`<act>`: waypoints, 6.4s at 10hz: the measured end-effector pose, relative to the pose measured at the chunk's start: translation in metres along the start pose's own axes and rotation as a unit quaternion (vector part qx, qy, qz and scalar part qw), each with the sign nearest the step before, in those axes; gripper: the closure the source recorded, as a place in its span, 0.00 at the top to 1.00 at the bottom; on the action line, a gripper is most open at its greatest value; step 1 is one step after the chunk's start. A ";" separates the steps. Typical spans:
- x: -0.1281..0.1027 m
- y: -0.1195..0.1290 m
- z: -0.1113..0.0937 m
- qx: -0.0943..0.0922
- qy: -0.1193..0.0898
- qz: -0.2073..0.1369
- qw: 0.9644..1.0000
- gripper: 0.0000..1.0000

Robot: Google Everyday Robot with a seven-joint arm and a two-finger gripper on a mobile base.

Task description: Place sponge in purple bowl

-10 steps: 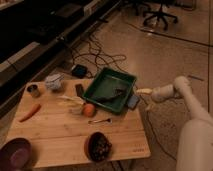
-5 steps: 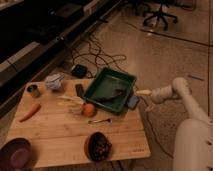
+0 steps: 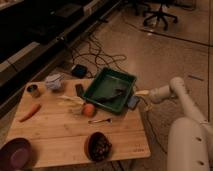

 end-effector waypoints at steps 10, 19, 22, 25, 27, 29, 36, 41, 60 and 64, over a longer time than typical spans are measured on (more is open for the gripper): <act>-0.013 -0.008 -0.010 -0.037 0.000 -0.029 0.999 0.00; -0.070 -0.069 -0.071 -0.057 0.018 -0.068 0.996 0.00; -0.074 -0.093 -0.080 -0.057 0.018 -0.084 0.995 0.00; -0.072 -0.132 -0.067 -0.045 0.005 -0.107 0.993 0.00; -0.072 -0.165 -0.050 -0.042 -0.006 -0.126 0.991 0.00; -0.077 -0.196 -0.027 -0.046 -0.022 -0.150 0.987 0.00; -0.173 -0.268 0.074 -0.121 -0.079 -0.274 0.951 0.00; -0.240 -0.287 0.080 -0.150 -0.057 -0.366 0.917 0.00; -0.253 -0.346 0.103 -0.112 -0.126 -0.430 0.887 0.00; -0.306 -0.429 0.171 -0.104 -0.187 -0.506 0.836 0.00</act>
